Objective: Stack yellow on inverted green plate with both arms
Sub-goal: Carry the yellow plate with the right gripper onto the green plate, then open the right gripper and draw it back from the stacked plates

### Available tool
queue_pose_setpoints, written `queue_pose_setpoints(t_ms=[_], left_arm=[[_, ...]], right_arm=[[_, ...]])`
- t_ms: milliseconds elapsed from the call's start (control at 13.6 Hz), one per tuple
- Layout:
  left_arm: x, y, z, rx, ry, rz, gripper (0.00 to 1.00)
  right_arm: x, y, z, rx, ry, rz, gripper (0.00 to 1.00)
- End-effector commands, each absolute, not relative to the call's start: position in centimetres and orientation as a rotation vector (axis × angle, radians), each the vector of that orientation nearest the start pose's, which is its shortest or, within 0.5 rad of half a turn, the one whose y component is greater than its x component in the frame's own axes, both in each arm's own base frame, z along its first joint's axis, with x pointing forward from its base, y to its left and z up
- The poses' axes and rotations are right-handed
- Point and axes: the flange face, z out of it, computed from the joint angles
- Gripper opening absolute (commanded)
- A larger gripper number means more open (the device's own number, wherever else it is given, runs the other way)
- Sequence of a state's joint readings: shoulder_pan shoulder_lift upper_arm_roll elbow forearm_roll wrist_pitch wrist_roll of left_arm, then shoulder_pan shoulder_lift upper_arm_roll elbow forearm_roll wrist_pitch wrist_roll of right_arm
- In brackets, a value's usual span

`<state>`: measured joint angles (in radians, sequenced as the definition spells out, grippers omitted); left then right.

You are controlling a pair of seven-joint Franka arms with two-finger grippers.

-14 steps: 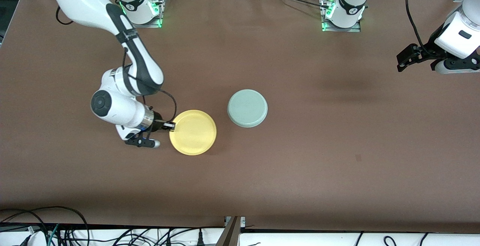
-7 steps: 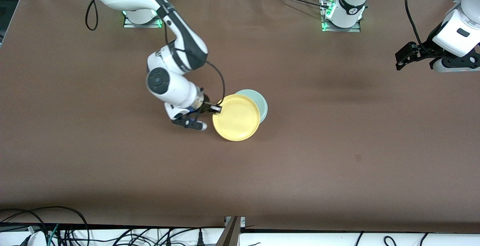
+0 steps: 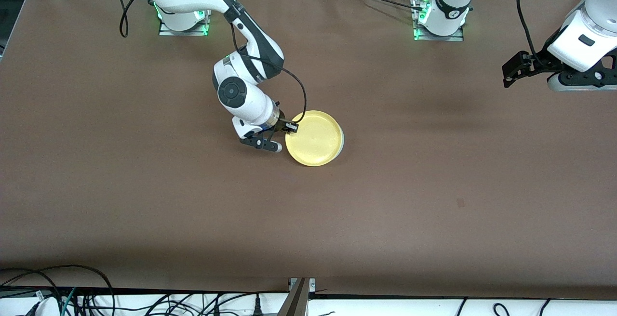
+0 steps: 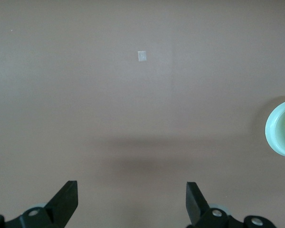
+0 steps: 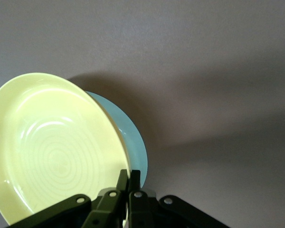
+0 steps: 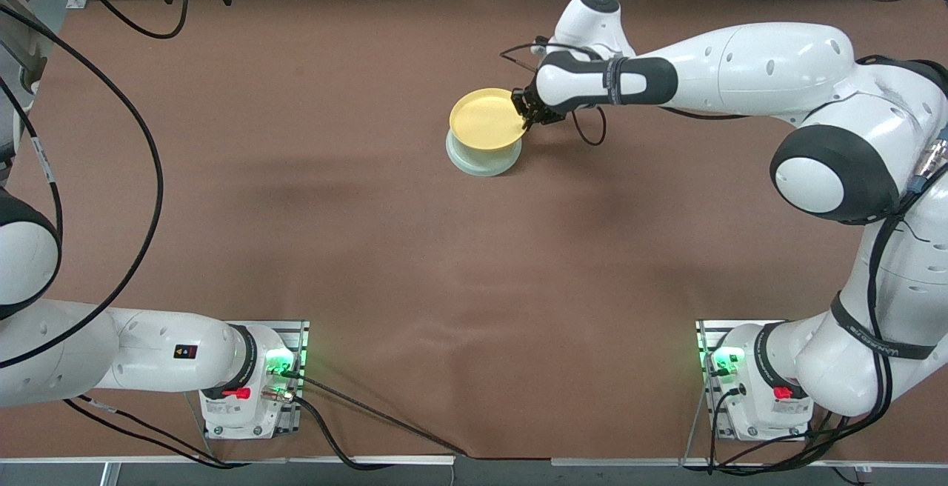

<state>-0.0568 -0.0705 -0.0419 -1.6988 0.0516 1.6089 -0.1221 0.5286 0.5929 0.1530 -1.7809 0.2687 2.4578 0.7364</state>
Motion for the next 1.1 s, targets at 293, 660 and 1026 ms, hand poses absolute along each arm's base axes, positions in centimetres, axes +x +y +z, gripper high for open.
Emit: queue_pose_setpoints(t_ms=[293,660,1026], left_arm=[[54.3,-4.4,61.7,-3.100,-0.035,0.008,1.00],[54.3,-4.2,61.6,-3.097,-0.037,0.027,1.00],[54.2,-4.0,61.6,-3.088,-0.033,0.045,1.00]], right_arm=[[49.0,42.7,23.4,-2.848,0.414,0.118,0.00],[48.9,42.7,23.4,-2.843,0.414,0.104,0.00],[49.0,43.2,23.5,-2.825,0.437,0.082,1.00]])
